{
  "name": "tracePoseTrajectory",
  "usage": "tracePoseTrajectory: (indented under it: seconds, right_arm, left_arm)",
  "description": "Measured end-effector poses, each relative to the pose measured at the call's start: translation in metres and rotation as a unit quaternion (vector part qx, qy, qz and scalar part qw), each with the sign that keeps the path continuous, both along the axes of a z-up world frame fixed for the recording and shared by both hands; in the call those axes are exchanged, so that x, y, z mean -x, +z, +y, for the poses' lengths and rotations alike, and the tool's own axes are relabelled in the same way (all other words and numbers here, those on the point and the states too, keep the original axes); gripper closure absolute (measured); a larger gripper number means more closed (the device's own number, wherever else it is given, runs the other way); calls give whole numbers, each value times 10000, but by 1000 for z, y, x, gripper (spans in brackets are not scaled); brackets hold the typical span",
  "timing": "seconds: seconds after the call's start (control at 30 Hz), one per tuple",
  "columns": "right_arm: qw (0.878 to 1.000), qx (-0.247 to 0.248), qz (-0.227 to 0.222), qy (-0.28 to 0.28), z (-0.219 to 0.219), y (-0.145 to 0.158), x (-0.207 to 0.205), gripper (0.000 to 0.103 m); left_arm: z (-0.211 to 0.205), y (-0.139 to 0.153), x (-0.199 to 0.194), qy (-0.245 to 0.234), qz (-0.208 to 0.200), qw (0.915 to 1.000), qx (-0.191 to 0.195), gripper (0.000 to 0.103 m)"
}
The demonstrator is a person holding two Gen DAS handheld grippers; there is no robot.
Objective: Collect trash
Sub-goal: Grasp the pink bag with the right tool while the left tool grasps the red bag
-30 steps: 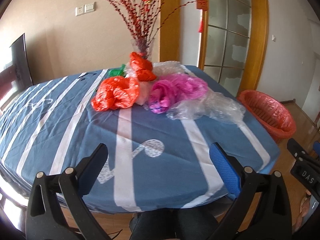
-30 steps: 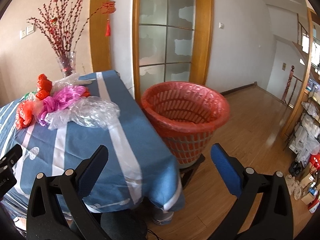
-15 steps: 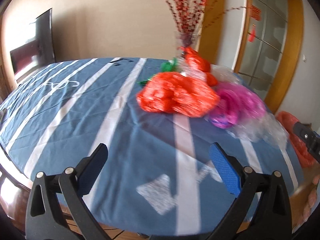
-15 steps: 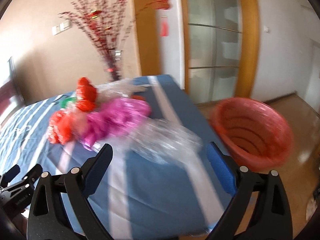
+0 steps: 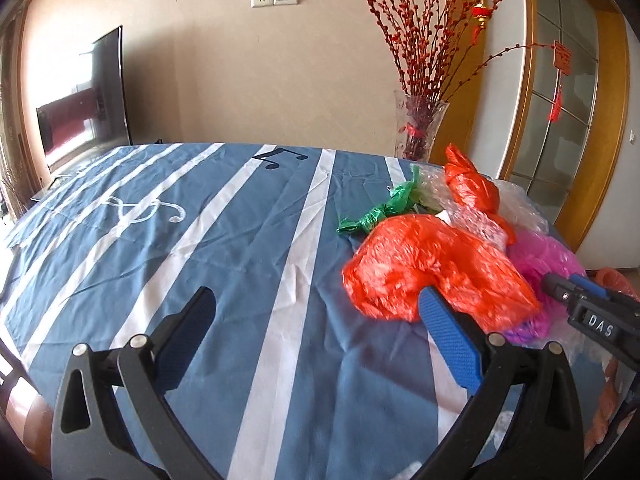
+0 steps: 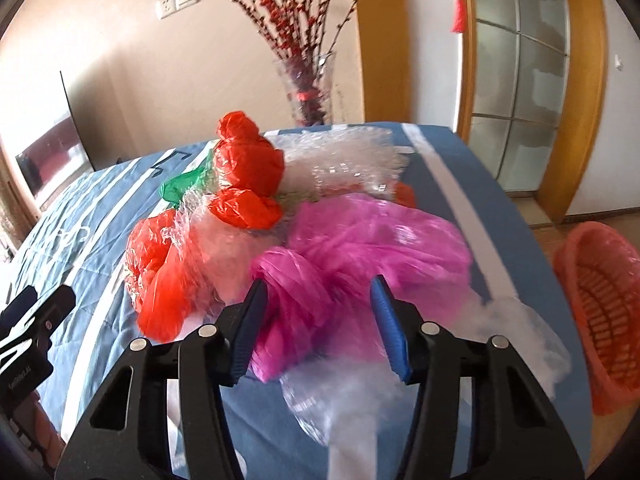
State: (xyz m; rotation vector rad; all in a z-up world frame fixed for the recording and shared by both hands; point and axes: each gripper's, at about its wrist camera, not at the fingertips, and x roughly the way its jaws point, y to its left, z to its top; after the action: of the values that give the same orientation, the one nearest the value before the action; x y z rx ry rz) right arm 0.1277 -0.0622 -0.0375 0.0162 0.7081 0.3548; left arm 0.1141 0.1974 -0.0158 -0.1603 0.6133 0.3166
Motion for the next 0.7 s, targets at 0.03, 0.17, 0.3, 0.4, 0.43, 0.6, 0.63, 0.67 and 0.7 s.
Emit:
tracePoseTrajectory:
  seconds: [0.03, 0.17, 0.3, 0.4, 0.43, 0.6, 0.63, 0.67, 0.7]
  right_arm:
    - [10000, 22, 49, 41, 2, -2, -2, 52]
    - [9996, 109, 210, 176, 8, -11, -10, 78]
    - [9995, 4, 185, 250, 5, -12, -8, 88]
    - [9995, -168, 102, 237, -3, -5, -3, 89]
    - [9995, -224, 38, 228, -7, 0, 1, 89]
    - [9990, -273, -319, 128, -20, 21, 17, 89]
    - [9989, -277, -353, 106, -24, 24, 20, 89]
    - [9989, -290, -358, 90, -26, 26, 21, 89]
    - [9989, -303, -348, 72, -29, 27, 23, 89]
  left_arm:
    - [1, -1, -3, -28, 17, 10000, 31, 4]
    - [3, -6, -19, -217, 90, 9996, 184, 4]
    - [0, -10, -30, -466, 128, 9985, 266, 4]
    - [-1, -12, -40, -610, 201, 9973, 369, 4]
    - [-1, -12, -42, -638, 216, 9970, 395, 4]
    - [-6, -12, -58, -730, 286, 9960, 421, 4]
    - [-6, -12, -61, -746, 305, 9957, 460, 4]
    - [-7, -13, -65, -775, 332, 9951, 517, 4]
    - [-7, -15, -68, -799, 368, 9946, 554, 4]
